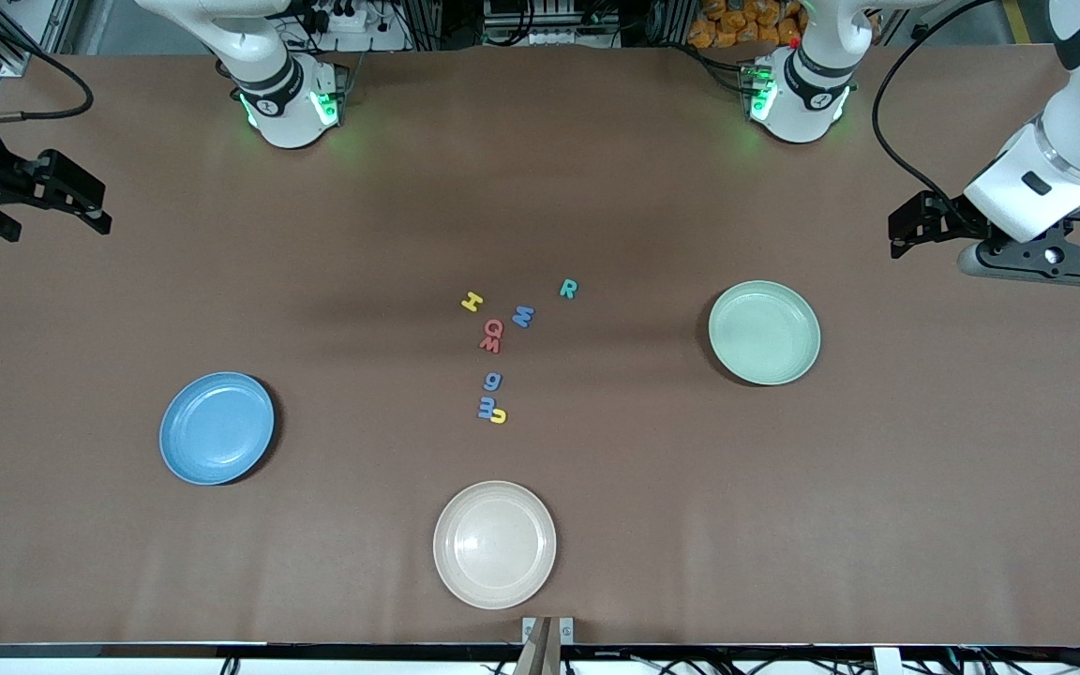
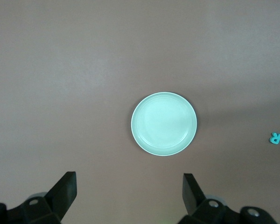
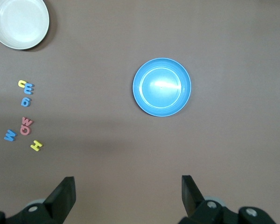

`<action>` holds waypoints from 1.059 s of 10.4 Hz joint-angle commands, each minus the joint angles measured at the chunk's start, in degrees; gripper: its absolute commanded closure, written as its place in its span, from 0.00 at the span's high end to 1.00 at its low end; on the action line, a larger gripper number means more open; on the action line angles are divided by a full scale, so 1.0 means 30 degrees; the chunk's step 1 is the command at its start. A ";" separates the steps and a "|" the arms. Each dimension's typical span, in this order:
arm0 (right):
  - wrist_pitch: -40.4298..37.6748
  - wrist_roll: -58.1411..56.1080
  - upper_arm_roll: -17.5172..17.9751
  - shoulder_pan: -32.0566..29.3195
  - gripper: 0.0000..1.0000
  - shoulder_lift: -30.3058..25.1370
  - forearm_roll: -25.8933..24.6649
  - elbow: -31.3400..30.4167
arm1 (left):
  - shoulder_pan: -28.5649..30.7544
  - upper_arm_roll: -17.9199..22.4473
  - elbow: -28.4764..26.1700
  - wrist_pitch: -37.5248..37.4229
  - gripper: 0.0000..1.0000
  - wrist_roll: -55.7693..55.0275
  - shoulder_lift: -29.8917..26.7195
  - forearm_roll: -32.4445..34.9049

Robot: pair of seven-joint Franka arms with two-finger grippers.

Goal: Sort upper and lower case letters into plates
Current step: 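Move the left gripper over the letters toward the teal R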

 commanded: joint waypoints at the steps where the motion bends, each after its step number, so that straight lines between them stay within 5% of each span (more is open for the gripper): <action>1: 0.0090 -0.0315 0.0086 -0.0338 1.00 -0.0057 0.0471 -0.0024 | 0.0146 -0.0036 0.0146 0.0030 1.00 0.0150 0.0046 -0.0090; 7: -0.0055 -0.0315 0.0086 -0.0396 1.00 -0.0057 0.0471 -0.0024 | 0.0264 0.0081 0.0058 -0.0145 1.00 -0.0110 0.0251 -0.0207; 11: -0.0584 -0.0578 0.0087 -0.1626 1.00 0.0324 0.0501 -0.1305 | -0.0523 -0.0094 0.0233 0.0117 1.00 -0.0404 0.2354 -0.0003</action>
